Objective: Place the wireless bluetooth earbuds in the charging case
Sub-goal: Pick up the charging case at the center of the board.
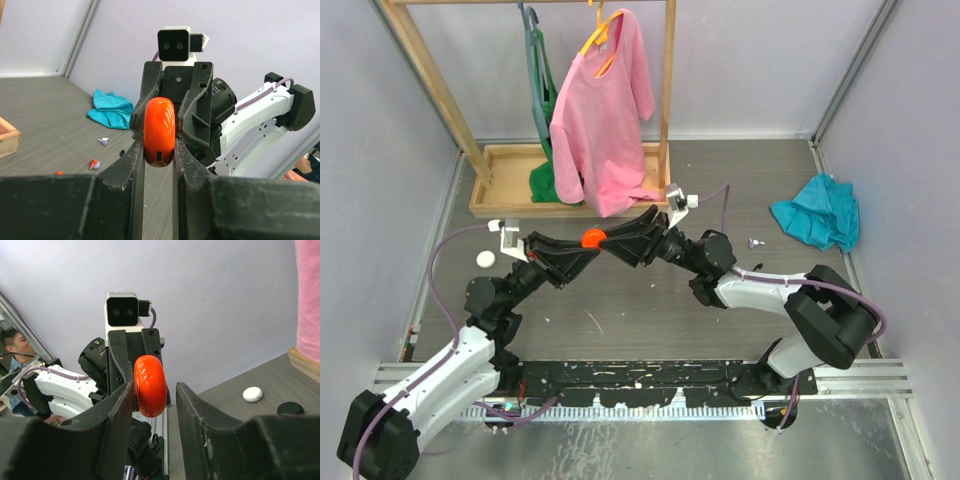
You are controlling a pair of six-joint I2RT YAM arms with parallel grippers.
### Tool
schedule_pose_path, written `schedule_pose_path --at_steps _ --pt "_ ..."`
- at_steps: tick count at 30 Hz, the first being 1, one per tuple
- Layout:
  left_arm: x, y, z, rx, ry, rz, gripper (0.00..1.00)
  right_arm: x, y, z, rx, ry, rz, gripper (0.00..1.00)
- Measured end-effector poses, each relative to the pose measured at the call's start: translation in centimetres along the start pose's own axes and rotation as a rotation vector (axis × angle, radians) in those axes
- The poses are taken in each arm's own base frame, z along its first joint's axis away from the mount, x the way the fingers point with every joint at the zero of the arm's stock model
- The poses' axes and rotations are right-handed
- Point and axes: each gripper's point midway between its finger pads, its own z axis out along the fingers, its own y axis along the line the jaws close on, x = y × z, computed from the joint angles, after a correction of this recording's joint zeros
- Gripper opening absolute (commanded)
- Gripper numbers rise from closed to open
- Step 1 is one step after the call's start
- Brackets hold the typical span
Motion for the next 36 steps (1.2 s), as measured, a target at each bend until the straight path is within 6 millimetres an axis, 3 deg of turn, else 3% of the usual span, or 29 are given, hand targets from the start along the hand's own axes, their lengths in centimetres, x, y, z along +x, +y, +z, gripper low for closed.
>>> schedule_pose_path --at_steps 5,10,13,17,29,36 --pt "0.0 -0.4 0.0 0.013 -0.002 -0.005 0.08 -0.1 0.5 0.1 -0.022 0.001 0.008 0.24" --pt "-0.1 -0.8 0.1 0.026 -0.003 -0.018 0.37 -0.1 1.0 0.0 -0.048 0.006 0.003 0.09" --pt "0.0 -0.8 0.0 0.027 0.002 -0.016 0.50 0.3 1.3 -0.1 -0.064 0.024 -0.002 0.04" --pt "0.7 -0.5 -0.3 0.013 0.034 -0.008 0.59 0.6 1.8 -0.4 -0.083 0.066 -0.030 0.02" --pt "2.9 -0.6 -1.6 0.008 0.200 0.097 0.60 0.1 1.6 -1.8 -0.017 0.310 -0.298 0.02" --pt "3.2 -1.2 -1.5 0.051 0.277 0.163 0.54 1.5 0.5 -3.0 0.021 0.485 -0.362 0.02"
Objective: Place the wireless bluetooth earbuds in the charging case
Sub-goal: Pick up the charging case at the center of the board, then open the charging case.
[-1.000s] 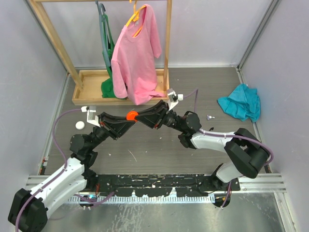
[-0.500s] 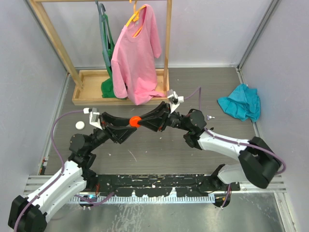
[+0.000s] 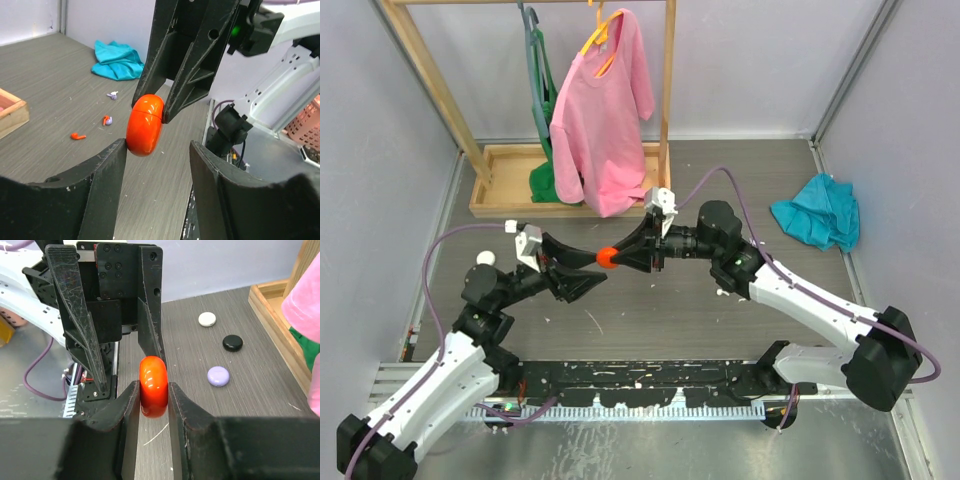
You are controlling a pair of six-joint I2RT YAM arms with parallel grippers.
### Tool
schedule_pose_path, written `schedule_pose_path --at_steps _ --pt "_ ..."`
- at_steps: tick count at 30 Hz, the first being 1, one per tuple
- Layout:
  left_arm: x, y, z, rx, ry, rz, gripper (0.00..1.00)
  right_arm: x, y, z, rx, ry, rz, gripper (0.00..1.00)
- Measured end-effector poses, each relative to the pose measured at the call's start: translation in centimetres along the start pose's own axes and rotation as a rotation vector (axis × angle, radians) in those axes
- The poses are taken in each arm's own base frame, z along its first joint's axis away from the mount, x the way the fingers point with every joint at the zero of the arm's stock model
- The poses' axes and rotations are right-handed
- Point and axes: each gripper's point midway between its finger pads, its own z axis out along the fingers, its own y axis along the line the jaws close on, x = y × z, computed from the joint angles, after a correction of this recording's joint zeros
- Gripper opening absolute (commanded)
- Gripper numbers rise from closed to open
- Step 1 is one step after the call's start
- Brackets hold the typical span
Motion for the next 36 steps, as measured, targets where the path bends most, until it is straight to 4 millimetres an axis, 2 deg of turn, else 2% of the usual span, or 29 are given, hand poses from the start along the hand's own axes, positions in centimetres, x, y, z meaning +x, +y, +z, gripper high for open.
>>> schedule_pose_path --at_steps 10,23,32,36 --pt "1.6 0.8 0.6 0.016 0.099 0.017 0.51 2.2 0.1 -0.7 -0.013 0.130 -0.017 0.02" --pt "3.4 1.1 1.0 0.059 0.171 0.010 0.38 1.9 0.7 -0.6 -0.057 0.145 -0.037 0.02" --pt "3.9 0.5 0.9 0.102 0.195 0.004 0.35 2.5 0.7 -0.4 -0.085 0.177 -0.047 0.02" --pt "4.0 0.4 0.8 0.111 0.199 0.003 0.26 2.6 1.1 -0.2 -0.107 0.187 -0.055 0.03"
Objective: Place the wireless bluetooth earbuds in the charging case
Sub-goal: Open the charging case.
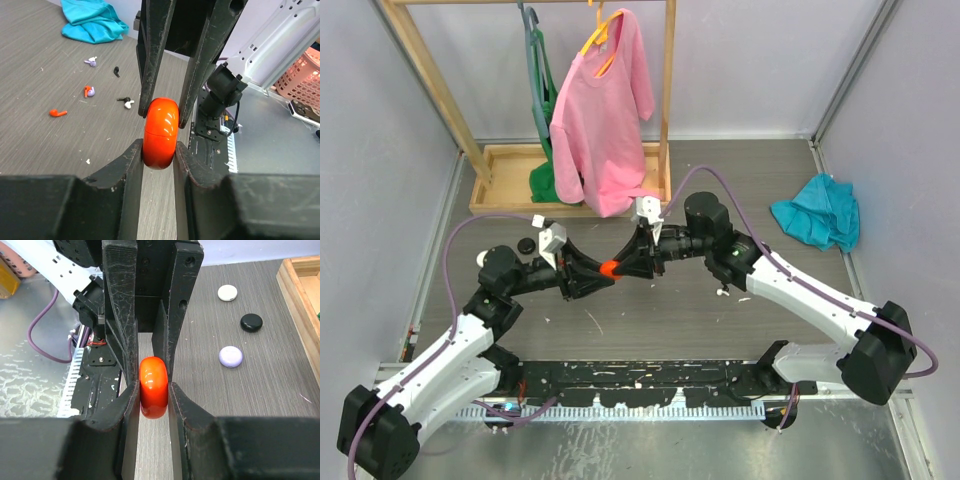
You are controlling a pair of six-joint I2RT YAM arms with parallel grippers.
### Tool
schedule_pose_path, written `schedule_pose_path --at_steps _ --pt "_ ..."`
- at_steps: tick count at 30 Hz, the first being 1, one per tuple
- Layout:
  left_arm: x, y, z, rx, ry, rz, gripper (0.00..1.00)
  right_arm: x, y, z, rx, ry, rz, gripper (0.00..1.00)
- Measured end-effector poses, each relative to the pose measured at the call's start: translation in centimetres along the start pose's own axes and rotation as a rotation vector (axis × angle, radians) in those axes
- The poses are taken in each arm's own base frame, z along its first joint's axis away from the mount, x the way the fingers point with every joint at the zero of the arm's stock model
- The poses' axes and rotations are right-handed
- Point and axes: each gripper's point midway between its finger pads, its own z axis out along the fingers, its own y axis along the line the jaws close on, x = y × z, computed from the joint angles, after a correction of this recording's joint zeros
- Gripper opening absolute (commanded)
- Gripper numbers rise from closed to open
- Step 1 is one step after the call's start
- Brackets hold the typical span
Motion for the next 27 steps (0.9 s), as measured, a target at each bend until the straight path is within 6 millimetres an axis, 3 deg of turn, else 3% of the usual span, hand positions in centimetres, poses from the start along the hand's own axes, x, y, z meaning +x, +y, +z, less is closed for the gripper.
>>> schedule_pose_path --at_steps 8,11,17,27 --pt "0.23 -0.20 -0.01 0.016 0.010 0.002 0.09 0.06 0.29 0.20 -0.014 0.017 -0.032 0.11" --pt "0.28 -0.21 -0.03 0.020 0.013 0.010 0.01 0.16 0.29 0.22 -0.013 0.022 -0.043 0.27" --pt "0.24 -0.27 -0.14 0.029 -0.006 0.079 0.00 0.03 0.28 0.09 0.013 0.025 -0.089 0.45" --pt "0.37 -0.84 -0.45 0.044 -0.049 0.184 0.00 0.21 0.13 -0.08 0.052 0.031 -0.122 0.49"
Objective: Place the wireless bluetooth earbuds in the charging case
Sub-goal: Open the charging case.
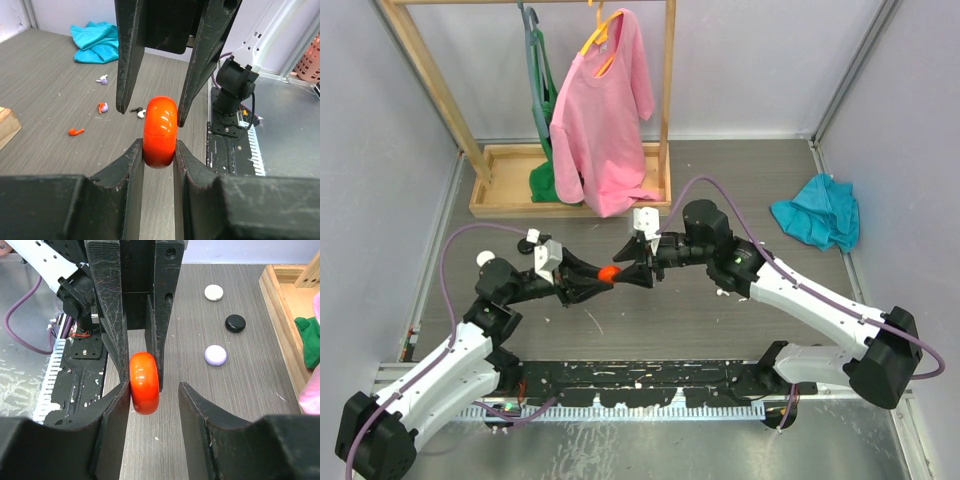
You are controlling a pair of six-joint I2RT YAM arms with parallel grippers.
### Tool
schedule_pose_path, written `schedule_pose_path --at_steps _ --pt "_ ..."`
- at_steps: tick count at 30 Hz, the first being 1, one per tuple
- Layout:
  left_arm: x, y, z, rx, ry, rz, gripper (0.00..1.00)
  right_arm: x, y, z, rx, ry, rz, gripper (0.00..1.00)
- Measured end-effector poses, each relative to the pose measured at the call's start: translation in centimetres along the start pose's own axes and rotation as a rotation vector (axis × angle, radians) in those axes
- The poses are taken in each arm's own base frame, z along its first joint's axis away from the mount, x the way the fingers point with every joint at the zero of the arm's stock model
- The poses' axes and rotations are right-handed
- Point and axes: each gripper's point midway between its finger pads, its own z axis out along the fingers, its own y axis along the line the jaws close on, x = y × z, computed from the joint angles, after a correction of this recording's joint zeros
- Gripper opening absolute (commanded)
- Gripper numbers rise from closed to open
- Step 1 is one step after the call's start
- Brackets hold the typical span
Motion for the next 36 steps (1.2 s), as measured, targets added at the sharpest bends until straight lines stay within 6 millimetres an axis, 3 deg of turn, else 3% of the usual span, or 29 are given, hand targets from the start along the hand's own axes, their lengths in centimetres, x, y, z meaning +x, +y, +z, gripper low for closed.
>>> schedule_pose_path --at_steps 9,16,25,31,36 --pt "0.2 0.3 0.1 -0.011 -0.001 0.065 0.00 -0.8 -1.1 -0.8 0.099 -0.017 -0.006 0.52" --pt "0.9 -0.7 0.1 0.030 0.005 0.110 0.00 -1.6 -3.6 -1.5 0.238 -0.040 -0.011 0.55" --pt "2.2 0.6 -0.3 -0.043 0.013 0.134 0.00 -0.8 -5.8 -2.3 0.392 -0.036 0.105 0.68" --pt "4.2 1.4 -0.9 -0.090 0.035 0.155 0.00 2.9 -9.5 -4.8 0.631 0.049 0.287 0.71" --pt "5.0 2.0 -1.2 -0.114 0.043 0.193 0.00 10.1 -13.1 -7.0 0.829 0.216 0.484 0.71"
